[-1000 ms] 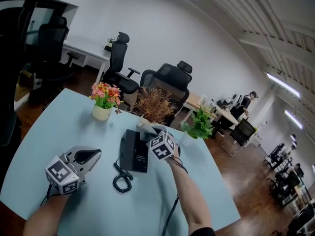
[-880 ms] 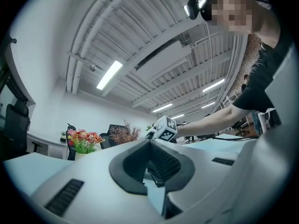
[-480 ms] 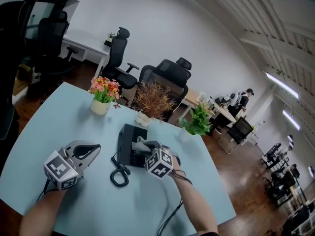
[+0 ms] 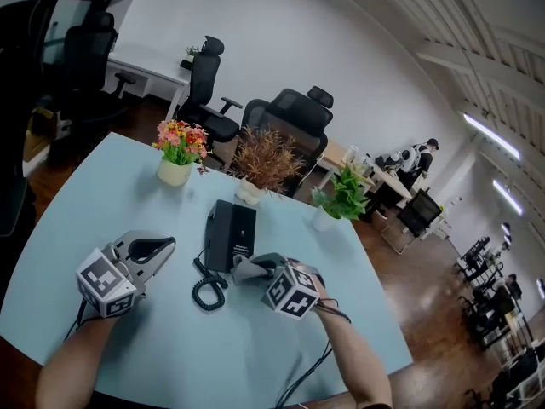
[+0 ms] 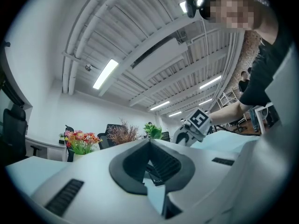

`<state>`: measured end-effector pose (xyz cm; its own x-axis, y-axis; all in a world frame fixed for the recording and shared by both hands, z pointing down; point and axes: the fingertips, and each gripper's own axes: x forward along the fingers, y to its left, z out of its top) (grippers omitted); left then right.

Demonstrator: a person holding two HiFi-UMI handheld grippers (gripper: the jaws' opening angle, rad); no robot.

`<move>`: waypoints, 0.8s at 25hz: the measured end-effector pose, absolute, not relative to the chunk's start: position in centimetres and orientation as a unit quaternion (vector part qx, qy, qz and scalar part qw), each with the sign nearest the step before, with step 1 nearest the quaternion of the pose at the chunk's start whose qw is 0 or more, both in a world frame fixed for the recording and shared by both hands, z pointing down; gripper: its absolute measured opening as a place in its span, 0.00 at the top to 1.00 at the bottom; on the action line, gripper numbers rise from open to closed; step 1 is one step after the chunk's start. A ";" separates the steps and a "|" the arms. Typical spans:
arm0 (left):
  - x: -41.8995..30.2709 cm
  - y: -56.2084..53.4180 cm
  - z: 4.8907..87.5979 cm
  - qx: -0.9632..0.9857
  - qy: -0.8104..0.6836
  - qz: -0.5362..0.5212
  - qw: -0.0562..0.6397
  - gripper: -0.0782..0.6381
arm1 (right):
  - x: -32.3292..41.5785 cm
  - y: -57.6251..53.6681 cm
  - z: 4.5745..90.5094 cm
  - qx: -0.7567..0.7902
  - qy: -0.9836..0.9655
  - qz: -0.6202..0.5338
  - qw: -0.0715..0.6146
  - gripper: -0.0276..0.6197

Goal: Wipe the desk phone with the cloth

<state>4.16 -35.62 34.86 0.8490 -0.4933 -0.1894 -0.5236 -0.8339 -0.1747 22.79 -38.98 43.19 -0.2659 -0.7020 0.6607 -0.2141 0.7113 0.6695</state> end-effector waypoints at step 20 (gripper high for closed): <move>4.5 -35.4 34.7 -0.955 0.263 0.059 0.127 0.88 | 24.2 -50.3 39.2 0.455 -0.719 -0.237 0.469 0.96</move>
